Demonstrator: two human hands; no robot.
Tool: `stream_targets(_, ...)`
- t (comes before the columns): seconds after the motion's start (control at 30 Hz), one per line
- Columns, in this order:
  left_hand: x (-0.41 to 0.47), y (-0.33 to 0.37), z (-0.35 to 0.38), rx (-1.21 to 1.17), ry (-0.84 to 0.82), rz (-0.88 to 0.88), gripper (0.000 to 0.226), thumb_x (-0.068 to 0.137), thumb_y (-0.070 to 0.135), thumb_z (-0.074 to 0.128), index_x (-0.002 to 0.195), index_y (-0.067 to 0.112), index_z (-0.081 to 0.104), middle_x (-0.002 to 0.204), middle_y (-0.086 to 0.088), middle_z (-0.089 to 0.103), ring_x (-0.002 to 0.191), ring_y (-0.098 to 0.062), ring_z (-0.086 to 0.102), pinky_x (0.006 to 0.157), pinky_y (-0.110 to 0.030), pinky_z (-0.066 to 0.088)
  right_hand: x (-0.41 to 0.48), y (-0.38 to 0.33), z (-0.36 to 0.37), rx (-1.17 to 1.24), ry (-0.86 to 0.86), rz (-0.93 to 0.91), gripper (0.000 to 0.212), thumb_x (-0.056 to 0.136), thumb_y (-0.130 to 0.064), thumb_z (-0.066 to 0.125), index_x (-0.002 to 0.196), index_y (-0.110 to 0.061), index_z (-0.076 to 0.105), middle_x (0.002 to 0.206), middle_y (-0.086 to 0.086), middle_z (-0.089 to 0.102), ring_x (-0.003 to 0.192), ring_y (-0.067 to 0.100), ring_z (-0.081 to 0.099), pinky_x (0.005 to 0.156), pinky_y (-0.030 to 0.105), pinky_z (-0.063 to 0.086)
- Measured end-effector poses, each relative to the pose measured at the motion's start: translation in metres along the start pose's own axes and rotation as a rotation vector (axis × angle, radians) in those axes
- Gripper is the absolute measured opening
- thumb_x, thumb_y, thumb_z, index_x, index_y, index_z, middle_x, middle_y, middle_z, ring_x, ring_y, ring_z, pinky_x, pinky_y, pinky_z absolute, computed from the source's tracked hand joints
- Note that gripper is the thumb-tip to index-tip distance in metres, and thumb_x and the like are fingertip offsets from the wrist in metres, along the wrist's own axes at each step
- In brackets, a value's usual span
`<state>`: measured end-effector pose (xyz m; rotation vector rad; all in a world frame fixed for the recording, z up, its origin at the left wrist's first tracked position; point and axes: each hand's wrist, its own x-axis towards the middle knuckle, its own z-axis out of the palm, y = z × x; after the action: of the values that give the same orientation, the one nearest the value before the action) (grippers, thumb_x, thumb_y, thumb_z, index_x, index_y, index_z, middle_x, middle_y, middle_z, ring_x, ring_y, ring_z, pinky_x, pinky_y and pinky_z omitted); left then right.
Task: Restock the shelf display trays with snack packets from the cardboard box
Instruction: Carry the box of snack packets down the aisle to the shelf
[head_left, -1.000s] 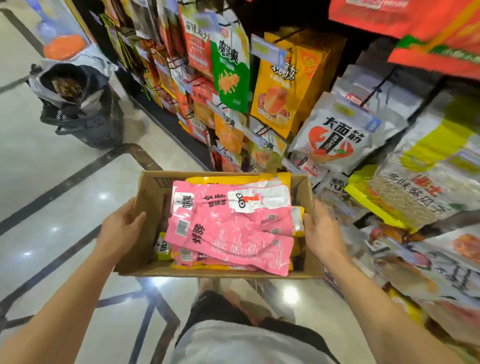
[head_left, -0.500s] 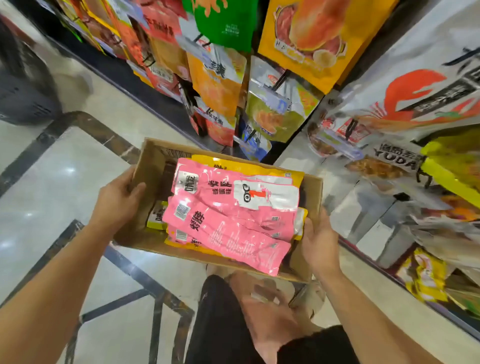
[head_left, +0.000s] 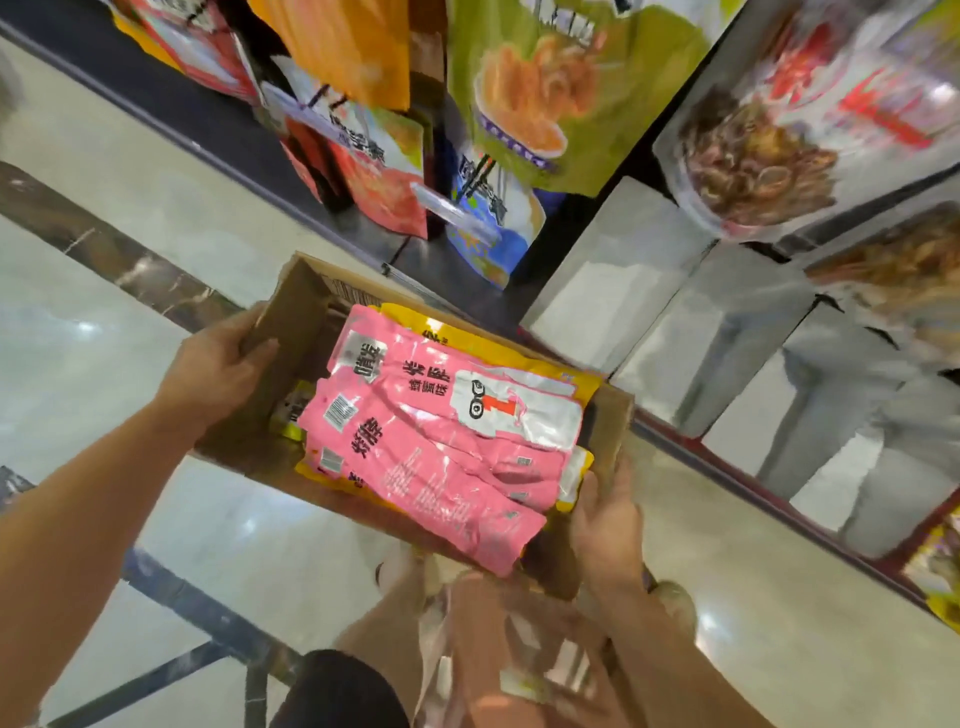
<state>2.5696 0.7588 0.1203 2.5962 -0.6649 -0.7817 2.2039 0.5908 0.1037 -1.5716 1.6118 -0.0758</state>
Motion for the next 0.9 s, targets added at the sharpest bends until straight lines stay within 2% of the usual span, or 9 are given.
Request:
stream_targets(0.1, 0.026, -0.008, 0.031, -0.047, -0.036, -0.001, 0.046, 0.099, 0.025, 0.056, 0.106, 0.069, 0.048, 0.116, 0.004, 0.063, 0.106, -0.021, 0.058, 0.094, -0.032, 0.042, 0.022, 0.017, 0.025, -0.001, 0.027, 0.023, 0.043, 0.105, -0.017, 0.046, 0.148, -0.018, 0.040, 0.096, -0.008, 0.056, 0.090, 0.021, 0.062, 0.071, 0.021, 0.036)
stream_targets(0.23, 0.062, -0.028, 0.069, -0.049, -0.080, -0.009, 0.041, 0.100, 0.023, 0.055, 0.119, 0.057, 0.044, 0.128, -0.002, 0.065, 0.114, -0.025, 0.061, 0.100, -0.031, 0.043, 0.049, 0.042, 0.057, 0.027, 0.039, 0.043, 0.041, 0.106, -0.014, 0.045, 0.146, -0.016, 0.042, 0.092, -0.008, 0.057, 0.086, 0.024, 0.059, 0.068, 0.020, 0.034)
stream_targets(0.33, 0.084, -0.040, 0.091, -0.053, -0.075, 0.006, 0.051, 0.100, 0.021, 0.055, 0.108, 0.070, 0.041, 0.122, 0.003, 0.065, 0.109, -0.019, 0.060, 0.101, -0.030, 0.043, 0.065, 0.055, 0.080, 0.037, 0.042, 0.073, 0.044, 0.106, -0.017, 0.044, 0.150, -0.017, 0.037, 0.108, 0.009, 0.066, 0.100, 0.034, 0.063, 0.075, 0.025, 0.036)
stream_targets(0.43, 0.103, -0.047, 0.109, -0.072, -0.060, -0.015, 0.057, 0.099, 0.024, 0.057, 0.099, 0.079, 0.040, 0.117, 0.006, 0.068, 0.106, -0.020, 0.063, 0.102, -0.037, 0.049, 0.079, 0.067, 0.101, 0.038, 0.060, 0.075, 0.045, 0.106, -0.018, 0.044, 0.150, -0.016, 0.039, 0.102, 0.003, 0.063, 0.103, 0.035, 0.064, 0.077, 0.028, 0.037)
stream_targets(0.47, 0.109, -0.049, 0.114, -0.088, -0.053, -0.022, 0.057, 0.098, 0.025, 0.058, 0.098, 0.079, 0.041, 0.117, 0.006, 0.069, 0.107, -0.021, 0.065, 0.102, -0.040, 0.050, 0.084, 0.069, 0.107, 0.050, 0.064, 0.079, 0.044, 0.106, -0.017, 0.044, 0.149, -0.016, 0.040, 0.096, -0.003, 0.060, 0.095, 0.030, 0.065, 0.075, 0.028, 0.037)
stream_targets(0.53, 0.117, -0.051, 0.123, -0.098, -0.038, -0.031, 0.054, 0.098, 0.026, 0.058, 0.098, 0.078, 0.043, 0.117, 0.008, 0.068, 0.108, -0.021, 0.064, 0.103, -0.040, 0.049, 0.092, 0.074, 0.118, 0.066, 0.076, 0.077, 0.043, 0.105, -0.016, 0.044, 0.148, -0.017, 0.042, 0.085, -0.016, 0.055, 0.075, 0.006, 0.059, 0.071, 0.026, 0.035)
stream_targets(0.6, 0.126, -0.053, 0.130, -0.099, -0.028, -0.046, 0.050, 0.099, 0.027, 0.056, 0.101, 0.076, 0.044, 0.121, 0.007, 0.068, 0.111, -0.022, 0.063, 0.104, -0.039, 0.048, 0.098, 0.079, 0.128, 0.081, 0.087, 0.067, 0.042, 0.105, -0.015, 0.045, 0.147, -0.017, 0.043, 0.084, -0.026, 0.051, 0.069, -0.003, 0.051, 0.070, 0.026, 0.035)
stream_targets(0.77, 0.150, -0.057, 0.145, -0.091, -0.019, -0.023, 0.054, 0.100, 0.029, 0.055, 0.092, 0.081, 0.044, 0.121, 0.005, 0.069, 0.109, -0.025, 0.065, 0.103, -0.045, 0.051, 0.109, 0.090, 0.147, 0.098, 0.108, 0.061, 0.043, 0.105, -0.015, 0.047, 0.147, -0.012, 0.042, 0.092, -0.006, 0.057, 0.082, 0.020, 0.060, 0.069, 0.018, 0.034)
stream_targets(0.9, 0.166, -0.069, 0.158, -0.080, -0.011, -0.008, 0.052, 0.100, 0.027, 0.056, 0.098, 0.078, 0.046, 0.120, 0.004, 0.070, 0.110, -0.024, 0.065, 0.101, -0.044, 0.052, 0.115, 0.099, 0.160, 0.102, 0.091, 0.070, 0.047, 0.106, -0.022, 0.046, 0.151, -0.020, 0.038, 0.099, -0.004, 0.059, 0.095, 0.025, 0.064, 0.079, 0.026, 0.042)
